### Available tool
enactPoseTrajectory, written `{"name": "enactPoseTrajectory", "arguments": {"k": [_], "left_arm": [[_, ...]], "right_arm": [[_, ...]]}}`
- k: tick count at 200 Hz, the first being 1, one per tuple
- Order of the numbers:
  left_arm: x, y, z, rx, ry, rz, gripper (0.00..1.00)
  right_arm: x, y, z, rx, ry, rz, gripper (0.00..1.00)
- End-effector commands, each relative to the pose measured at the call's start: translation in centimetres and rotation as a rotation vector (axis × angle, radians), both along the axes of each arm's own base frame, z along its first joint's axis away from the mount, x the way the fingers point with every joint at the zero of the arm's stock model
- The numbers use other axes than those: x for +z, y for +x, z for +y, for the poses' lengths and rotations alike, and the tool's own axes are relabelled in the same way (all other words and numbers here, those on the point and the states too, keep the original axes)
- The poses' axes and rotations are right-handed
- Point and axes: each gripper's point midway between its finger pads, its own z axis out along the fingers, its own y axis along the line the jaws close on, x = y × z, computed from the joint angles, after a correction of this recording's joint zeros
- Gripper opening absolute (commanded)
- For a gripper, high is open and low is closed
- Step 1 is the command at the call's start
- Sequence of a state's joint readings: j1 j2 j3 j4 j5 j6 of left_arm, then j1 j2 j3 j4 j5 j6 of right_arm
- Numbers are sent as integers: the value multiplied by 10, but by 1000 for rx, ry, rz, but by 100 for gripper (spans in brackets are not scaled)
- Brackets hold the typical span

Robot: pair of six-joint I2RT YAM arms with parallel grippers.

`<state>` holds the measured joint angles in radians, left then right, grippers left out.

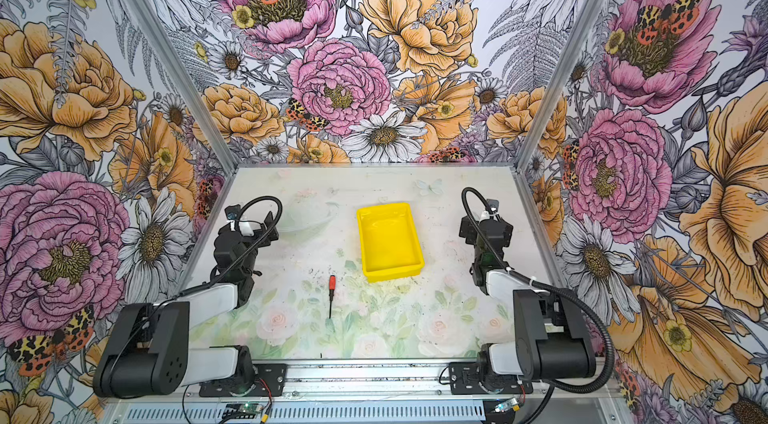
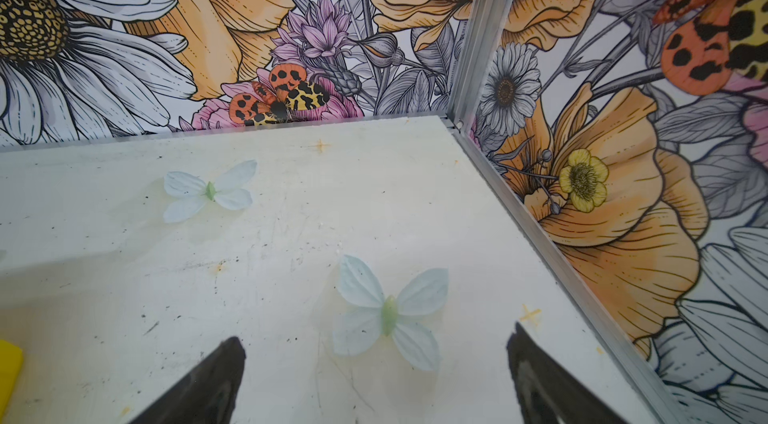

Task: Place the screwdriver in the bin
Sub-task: 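Move the left gripper over the red-handled screwdriver while the right arm reaches toward the bin, then lower the left gripper and close it on the red screwdriver handle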

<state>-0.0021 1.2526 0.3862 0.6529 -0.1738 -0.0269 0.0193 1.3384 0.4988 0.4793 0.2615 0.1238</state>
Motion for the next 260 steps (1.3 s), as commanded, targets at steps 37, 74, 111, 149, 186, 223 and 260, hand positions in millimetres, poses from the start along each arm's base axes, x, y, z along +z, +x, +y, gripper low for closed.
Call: {"name": "enactPoseTrajectory", "arguments": {"k": [37,74,111,149,186,223,260], "left_arm": [[5,-36,-5,129,-67,236,99],[3,-55,-19,153,-170,391,99],[-12,-73,-54,56,-206,557,99],[-37,-92,-99,-79,-320,721,99],[-58,-104,-145,-199,-350,840,99],[-76,-114,-175,-230,-344,921,99],[-90,-114,-198,-249,-305,985,99]], "right_arm": [[13,-34,15,-58,95,122,100],[30,-38,65,139,135,119,99],[53,-48,139,481,77,103,99],[69,-75,200,754,-18,90,99],[70,-101,235,917,-41,113,98],[64,-121,255,1019,-72,123,98],[60,-136,267,1083,-101,130,98]]}}
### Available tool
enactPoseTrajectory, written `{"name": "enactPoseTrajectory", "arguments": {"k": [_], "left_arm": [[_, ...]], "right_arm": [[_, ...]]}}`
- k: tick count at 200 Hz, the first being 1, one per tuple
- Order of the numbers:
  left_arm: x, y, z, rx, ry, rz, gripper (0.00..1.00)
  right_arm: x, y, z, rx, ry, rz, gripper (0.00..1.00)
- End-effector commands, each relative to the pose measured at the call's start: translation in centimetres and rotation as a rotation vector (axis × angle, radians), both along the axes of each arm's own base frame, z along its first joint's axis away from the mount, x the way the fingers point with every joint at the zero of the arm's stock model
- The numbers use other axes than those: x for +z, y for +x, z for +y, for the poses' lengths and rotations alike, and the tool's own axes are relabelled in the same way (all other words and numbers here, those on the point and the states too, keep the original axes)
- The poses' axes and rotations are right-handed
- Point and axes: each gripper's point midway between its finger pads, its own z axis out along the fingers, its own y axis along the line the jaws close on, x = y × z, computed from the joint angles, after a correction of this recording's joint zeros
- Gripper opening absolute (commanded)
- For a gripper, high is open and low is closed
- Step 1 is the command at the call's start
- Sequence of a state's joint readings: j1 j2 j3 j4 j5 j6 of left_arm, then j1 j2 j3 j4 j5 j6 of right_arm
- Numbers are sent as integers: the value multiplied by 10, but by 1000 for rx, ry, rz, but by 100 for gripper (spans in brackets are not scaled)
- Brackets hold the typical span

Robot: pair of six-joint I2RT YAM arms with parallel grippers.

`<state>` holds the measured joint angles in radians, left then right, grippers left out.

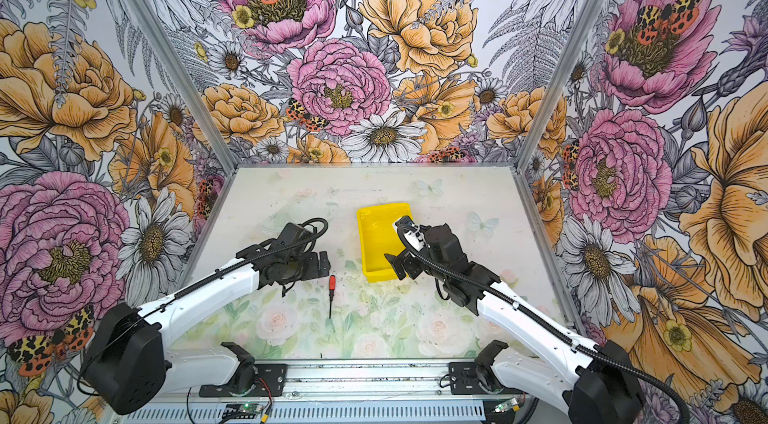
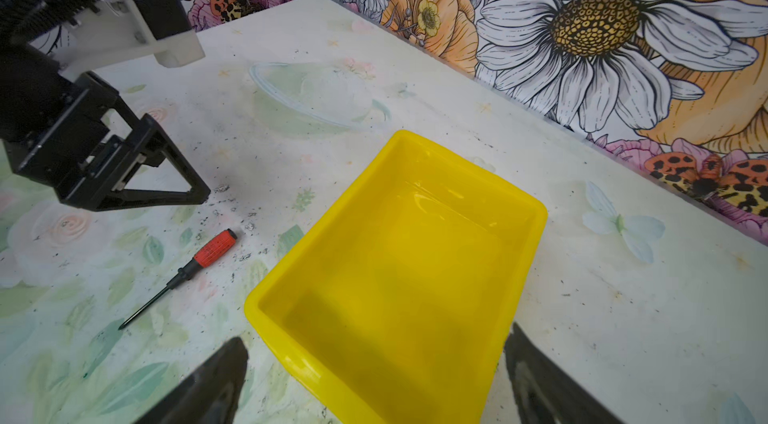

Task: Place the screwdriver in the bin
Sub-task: 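Lower the left gripper and close it on the red screwdriver handle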

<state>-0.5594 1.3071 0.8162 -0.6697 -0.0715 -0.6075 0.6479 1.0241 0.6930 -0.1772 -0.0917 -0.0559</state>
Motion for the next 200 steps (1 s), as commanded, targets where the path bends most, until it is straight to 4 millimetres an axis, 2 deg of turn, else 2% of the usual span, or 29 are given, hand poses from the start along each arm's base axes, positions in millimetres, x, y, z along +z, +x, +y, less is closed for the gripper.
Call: {"name": "enactPoseTrajectory", "arguments": {"k": [1,48,70,104,137,200], "left_arm": [[0,4,-18,-5,-22,26,99],[-22,3,-32,-25,20,90,94],[-32,-1,-36,-39,39,119,89],[-44,-4,-40,-43,57,153,76],[-51,-6,-45,-52,75,167,69],[-64,-8,-44,-24,110,190,47]], "right_arm": [[7,-11,7,63,-14,-31,98],[1,-20,10,94,-60,-48,97],[-1,-23,7,88,-61,-50,97],[-8,-25,-2,49,-56,-37,98],[-15,-29,-6,39,-55,-25,99],[-11,-26,-8,24,-57,-40,100]]}}
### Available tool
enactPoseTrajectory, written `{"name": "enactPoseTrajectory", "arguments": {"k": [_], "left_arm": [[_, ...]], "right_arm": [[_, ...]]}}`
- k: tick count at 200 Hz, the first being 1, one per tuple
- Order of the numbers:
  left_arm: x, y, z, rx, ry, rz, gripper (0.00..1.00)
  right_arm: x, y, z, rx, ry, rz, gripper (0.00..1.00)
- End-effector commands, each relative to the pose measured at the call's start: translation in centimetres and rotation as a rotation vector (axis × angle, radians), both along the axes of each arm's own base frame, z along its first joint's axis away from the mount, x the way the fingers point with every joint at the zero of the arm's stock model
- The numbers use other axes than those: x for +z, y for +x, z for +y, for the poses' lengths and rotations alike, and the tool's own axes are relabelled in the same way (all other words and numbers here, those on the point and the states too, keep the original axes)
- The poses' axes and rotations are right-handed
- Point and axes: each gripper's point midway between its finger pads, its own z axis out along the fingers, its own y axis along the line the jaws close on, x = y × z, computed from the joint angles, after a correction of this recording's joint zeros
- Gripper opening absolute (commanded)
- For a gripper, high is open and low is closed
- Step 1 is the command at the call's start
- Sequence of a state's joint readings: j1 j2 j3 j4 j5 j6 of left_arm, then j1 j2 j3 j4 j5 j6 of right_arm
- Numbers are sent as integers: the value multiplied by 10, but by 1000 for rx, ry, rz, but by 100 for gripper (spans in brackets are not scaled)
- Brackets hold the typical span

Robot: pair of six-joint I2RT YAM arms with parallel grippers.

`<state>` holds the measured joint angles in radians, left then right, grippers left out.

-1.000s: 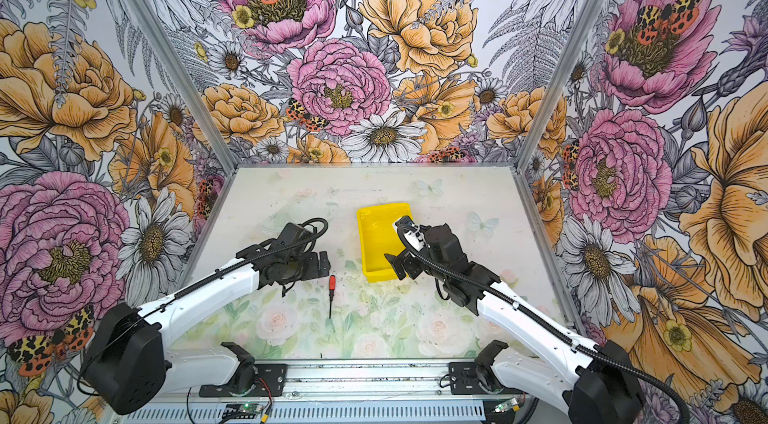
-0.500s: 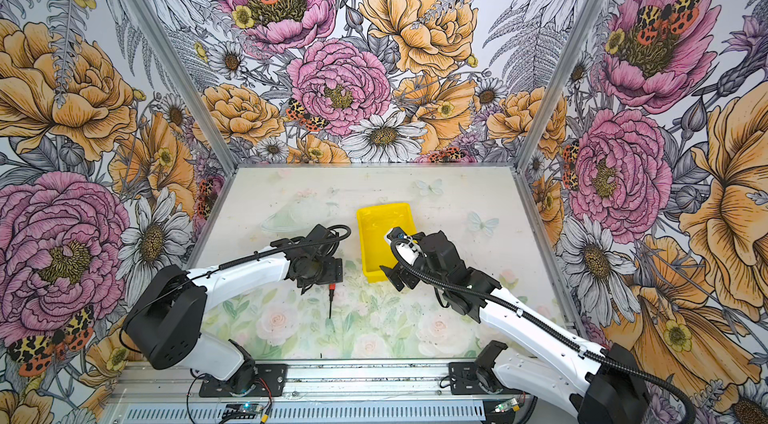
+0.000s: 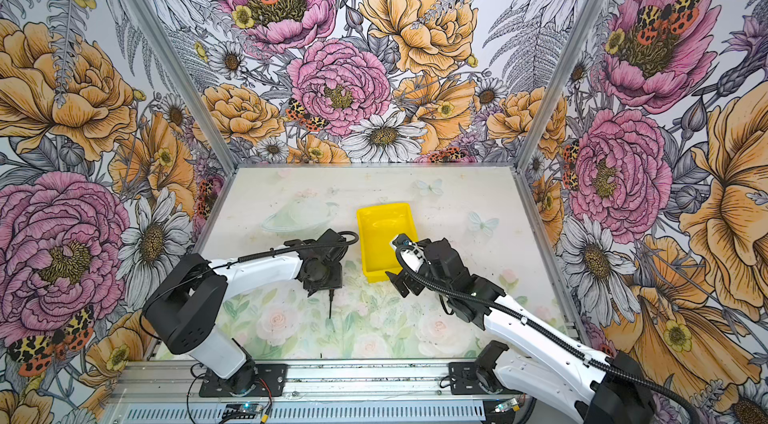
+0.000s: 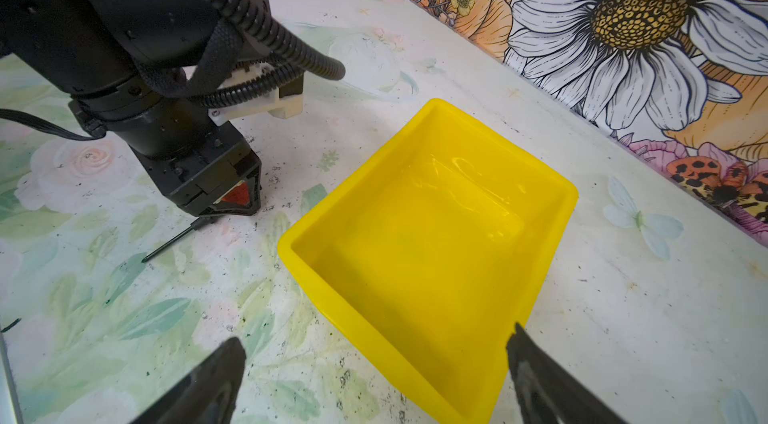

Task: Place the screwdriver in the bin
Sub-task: 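Lower the left gripper and close it on the red screwdriver handle, then lift the screwdriver with the left gripper and carry it over the yellow bin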

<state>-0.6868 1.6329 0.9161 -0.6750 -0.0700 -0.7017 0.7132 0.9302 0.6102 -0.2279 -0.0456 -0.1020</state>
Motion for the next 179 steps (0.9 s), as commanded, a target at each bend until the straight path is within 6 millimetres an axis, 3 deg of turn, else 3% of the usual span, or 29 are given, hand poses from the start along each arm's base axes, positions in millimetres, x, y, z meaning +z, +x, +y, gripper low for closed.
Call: {"name": "enactPoseTrajectory", "arguments": {"k": [1,56,93,107,138,179], "left_arm": [[0,4,-4,14,7,-12,47],[0,2,-1,27,18,-5,20],[14,1,7,22,28,-33,6],[23,5,6,19,16,-61,1],[45,16,2,25,-9,-121,1],[102,46,-16,26,-83,-246,1]], "right_arm": [[8,2,-3,-23,15,-29,99],[10,2,-3,-25,20,-34,100],[14,2,-3,-24,28,-42,100],[16,2,-4,-29,28,-48,99],[21,5,-10,-62,29,-72,99],[34,12,-33,-177,28,-142,100]]}}
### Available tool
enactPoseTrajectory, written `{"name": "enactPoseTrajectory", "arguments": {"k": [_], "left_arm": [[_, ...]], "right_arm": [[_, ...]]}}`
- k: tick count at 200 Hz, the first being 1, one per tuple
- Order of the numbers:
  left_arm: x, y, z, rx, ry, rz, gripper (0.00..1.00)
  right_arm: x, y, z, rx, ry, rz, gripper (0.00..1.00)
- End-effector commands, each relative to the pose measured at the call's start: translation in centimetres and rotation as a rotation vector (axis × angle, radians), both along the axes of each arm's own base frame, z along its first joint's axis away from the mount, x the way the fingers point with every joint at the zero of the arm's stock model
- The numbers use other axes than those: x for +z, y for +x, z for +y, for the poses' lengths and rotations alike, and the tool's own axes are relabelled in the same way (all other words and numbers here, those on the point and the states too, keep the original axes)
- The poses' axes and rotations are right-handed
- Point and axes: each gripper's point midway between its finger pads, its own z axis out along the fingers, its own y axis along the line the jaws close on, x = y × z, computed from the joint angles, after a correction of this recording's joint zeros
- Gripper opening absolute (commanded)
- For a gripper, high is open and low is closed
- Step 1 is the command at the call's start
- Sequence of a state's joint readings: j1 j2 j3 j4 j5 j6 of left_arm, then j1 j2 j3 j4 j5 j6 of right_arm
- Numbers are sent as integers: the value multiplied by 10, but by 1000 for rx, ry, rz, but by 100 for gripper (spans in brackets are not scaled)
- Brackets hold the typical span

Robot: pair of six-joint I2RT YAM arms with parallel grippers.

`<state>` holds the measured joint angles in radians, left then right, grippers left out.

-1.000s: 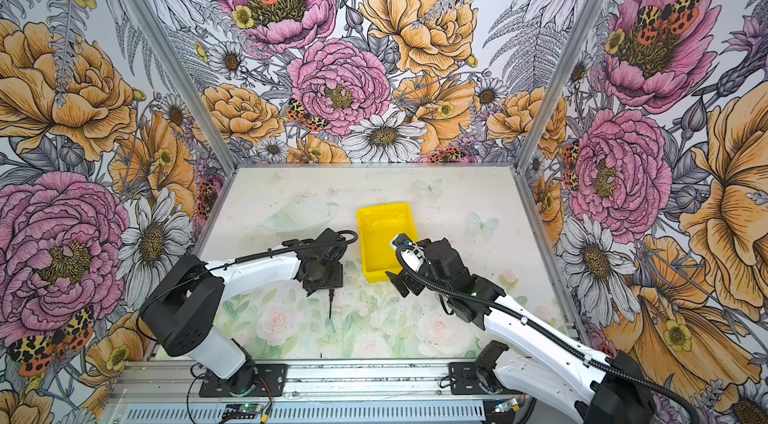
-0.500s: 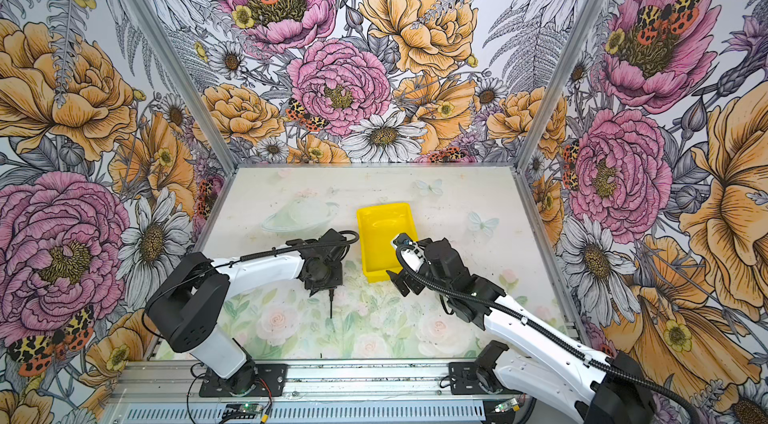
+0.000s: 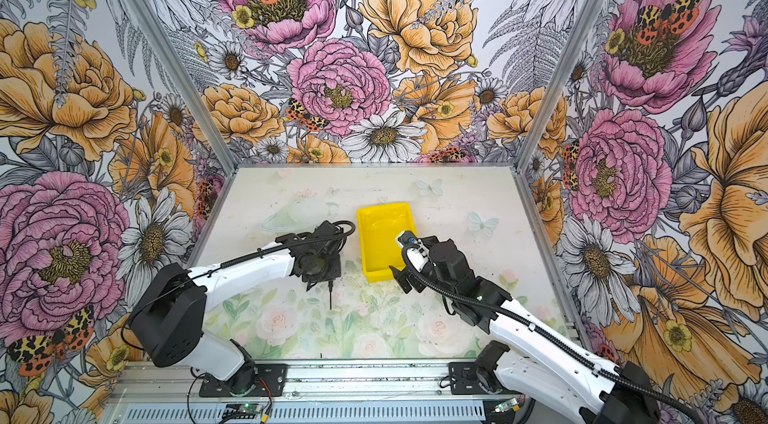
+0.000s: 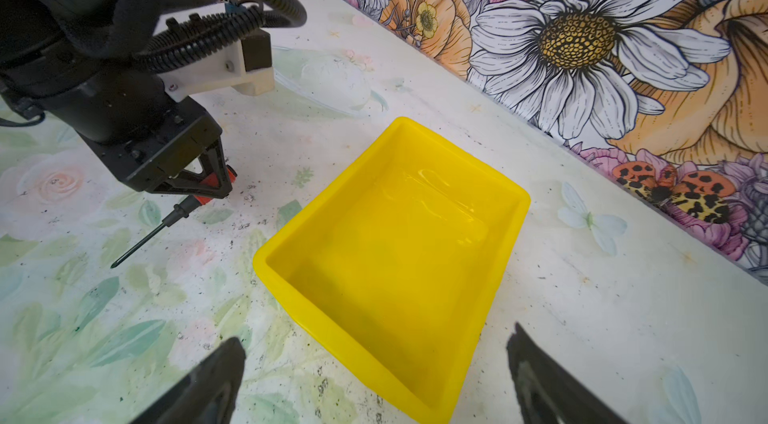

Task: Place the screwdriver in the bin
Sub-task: 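Lift the screwdriver with the left gripper and carry it over the yellow bin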

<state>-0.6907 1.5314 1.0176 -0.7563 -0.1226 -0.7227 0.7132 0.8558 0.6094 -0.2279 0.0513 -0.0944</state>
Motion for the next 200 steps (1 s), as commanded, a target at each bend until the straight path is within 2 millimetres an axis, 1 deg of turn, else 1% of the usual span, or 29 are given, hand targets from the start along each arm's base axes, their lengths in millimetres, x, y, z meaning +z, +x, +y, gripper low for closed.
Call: {"name": "enactPoseTrajectory", "arguments": {"k": [1,17,38,58,72,89,95,97,101,119,143,159,176,200], "left_arm": [[46,27,-9,-4,-39,-127,1],[63,41,-18,3,-63,-164,2],[79,59,-37,-5,-99,-194,2],[94,77,-59,-26,-133,-228,3],[96,88,-76,-42,-151,-234,3],[91,101,-96,-54,-169,-221,3],[95,105,-103,-58,-182,-227,3],[85,107,-106,-58,-171,-210,3],[81,110,-109,-58,-171,-204,3],[74,121,-125,-55,-179,-200,4],[60,132,-142,-49,-183,-183,5],[50,134,-152,-54,-184,-167,6],[37,134,-160,-50,-181,-145,7],[20,133,-162,-36,-153,-133,7]], "right_arm": [[12,6,-17,-91,11,-60,99],[16,8,-23,-118,7,-80,100],[20,12,-32,-165,11,-94,99],[21,19,-53,-282,22,-99,99],[21,22,-64,-341,35,-99,99],[21,24,-72,-378,42,-91,100],[20,24,-75,-388,40,-89,99],[20,24,-76,-391,40,-88,99],[20,25,-77,-396,38,-88,99],[21,25,-83,-419,35,-90,99],[18,23,-88,-431,40,-79,99],[15,22,-89,-433,41,-73,99],[12,20,-92,-444,40,-68,100],[8,19,-96,-460,34,-65,100]]}}
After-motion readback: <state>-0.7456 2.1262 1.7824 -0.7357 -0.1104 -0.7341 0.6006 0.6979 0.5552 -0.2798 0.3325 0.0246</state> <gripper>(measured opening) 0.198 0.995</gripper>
